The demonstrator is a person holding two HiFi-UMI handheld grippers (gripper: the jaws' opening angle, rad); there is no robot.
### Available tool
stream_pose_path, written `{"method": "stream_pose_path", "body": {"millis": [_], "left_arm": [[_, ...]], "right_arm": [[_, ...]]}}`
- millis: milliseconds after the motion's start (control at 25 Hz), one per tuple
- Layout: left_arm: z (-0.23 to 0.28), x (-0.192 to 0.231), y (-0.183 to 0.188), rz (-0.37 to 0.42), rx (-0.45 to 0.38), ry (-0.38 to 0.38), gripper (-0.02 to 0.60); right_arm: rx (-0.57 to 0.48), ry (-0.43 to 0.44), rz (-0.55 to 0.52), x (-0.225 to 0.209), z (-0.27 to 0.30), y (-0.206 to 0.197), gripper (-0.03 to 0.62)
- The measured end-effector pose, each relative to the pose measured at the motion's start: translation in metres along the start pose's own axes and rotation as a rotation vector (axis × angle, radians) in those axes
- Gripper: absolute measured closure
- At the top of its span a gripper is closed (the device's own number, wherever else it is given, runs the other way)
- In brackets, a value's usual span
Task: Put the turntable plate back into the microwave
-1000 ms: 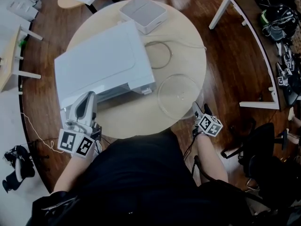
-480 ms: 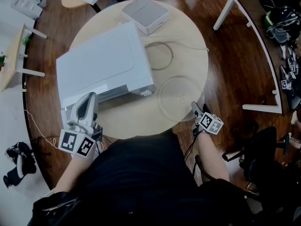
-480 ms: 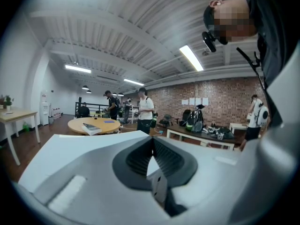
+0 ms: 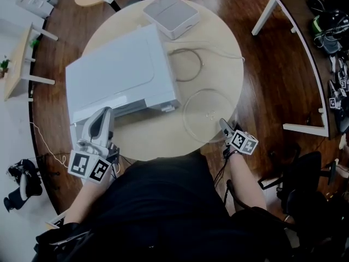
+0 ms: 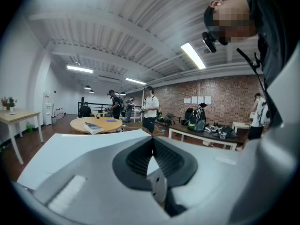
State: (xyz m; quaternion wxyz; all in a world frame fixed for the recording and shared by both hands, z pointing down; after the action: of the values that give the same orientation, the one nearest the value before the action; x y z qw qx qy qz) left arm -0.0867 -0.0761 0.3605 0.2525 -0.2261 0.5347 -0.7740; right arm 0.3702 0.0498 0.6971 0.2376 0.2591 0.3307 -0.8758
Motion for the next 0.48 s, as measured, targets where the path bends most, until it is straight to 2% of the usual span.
{"method": "stream_pose_path", "body": {"millis": [280, 480], "left_arm": [[0.000, -0.007, 0.002, 0.005, 0.002, 0.021, 0.575], [0.000, -0.013, 0.002, 0.000, 0.000, 0.034, 0.575]], "right_arm": [[0.052, 0.062, -0.037, -0.001, 0.011, -0.002, 0.232], [0.059, 0.115, -0.029, 0.000, 0.013, -0.002, 0.277]]}}
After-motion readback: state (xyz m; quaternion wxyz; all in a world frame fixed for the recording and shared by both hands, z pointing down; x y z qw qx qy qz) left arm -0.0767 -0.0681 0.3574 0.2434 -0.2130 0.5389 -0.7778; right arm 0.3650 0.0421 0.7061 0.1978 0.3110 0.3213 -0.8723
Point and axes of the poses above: the fingertips, and each gripper's own axes: z forward along the fingers, x to its left, y out of its top, the point moved 10 cm from there along -z, backward along the fingers, and after that the axes turned 6 degrees about x, right-handed, at the moved point
